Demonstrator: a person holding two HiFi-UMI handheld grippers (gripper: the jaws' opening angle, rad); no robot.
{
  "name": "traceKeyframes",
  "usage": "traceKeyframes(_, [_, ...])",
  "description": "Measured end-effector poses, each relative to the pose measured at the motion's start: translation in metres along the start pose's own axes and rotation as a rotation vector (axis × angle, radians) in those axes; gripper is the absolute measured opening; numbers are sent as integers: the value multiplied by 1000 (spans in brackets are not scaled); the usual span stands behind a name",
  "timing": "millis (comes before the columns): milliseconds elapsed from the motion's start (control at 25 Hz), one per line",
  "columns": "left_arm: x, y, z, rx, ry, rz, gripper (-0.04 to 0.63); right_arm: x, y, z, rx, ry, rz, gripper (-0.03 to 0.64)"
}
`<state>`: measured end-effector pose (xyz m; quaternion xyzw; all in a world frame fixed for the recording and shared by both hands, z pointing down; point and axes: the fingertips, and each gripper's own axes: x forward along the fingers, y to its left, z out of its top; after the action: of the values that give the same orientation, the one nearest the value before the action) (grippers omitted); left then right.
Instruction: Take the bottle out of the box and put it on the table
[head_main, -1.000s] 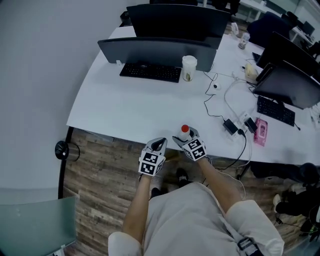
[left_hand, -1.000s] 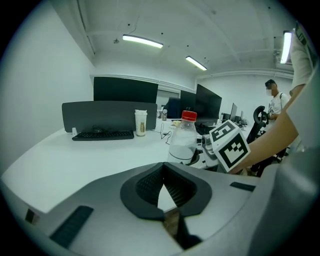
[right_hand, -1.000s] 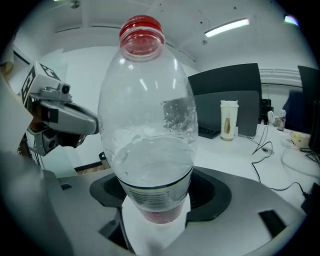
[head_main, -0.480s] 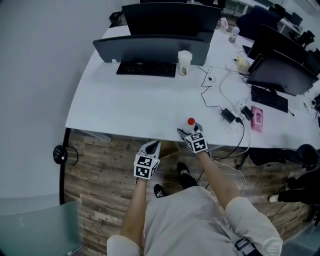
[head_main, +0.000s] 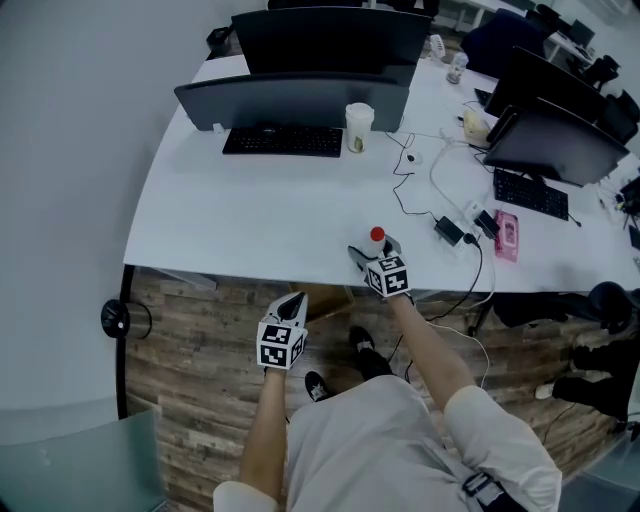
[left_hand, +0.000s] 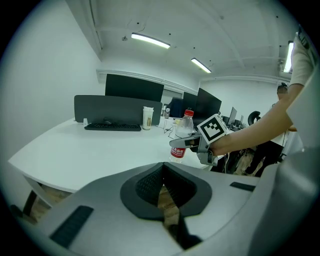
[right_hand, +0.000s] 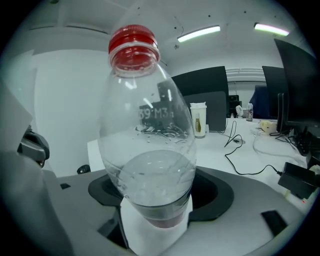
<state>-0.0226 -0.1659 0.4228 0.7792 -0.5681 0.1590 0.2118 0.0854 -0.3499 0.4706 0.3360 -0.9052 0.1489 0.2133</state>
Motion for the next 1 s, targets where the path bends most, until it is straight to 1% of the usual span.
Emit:
traceKeyframes(200, [0, -3, 2, 15, 0, -17, 14, -9, 1, -8, 40, -13, -11, 345])
traceKeyframes(360, [-1, -5, 5, 31, -4, -33, 14, -17, 0, -12, 66, -22, -41, 345])
traceKeyframes(680, [-1, -16, 6, 36, -24, -77, 15, -48, 2, -18, 103, -39, -96, 345])
traceKeyframes(800, [-6, -20, 7, 35, -41, -86, 14, -64, 11, -16, 124, -60, -108, 345])
traceKeyframes(1000, [-23, -21, -5, 3, -66, -77, 14, -95, 43, -21, 143, -100, -103, 344])
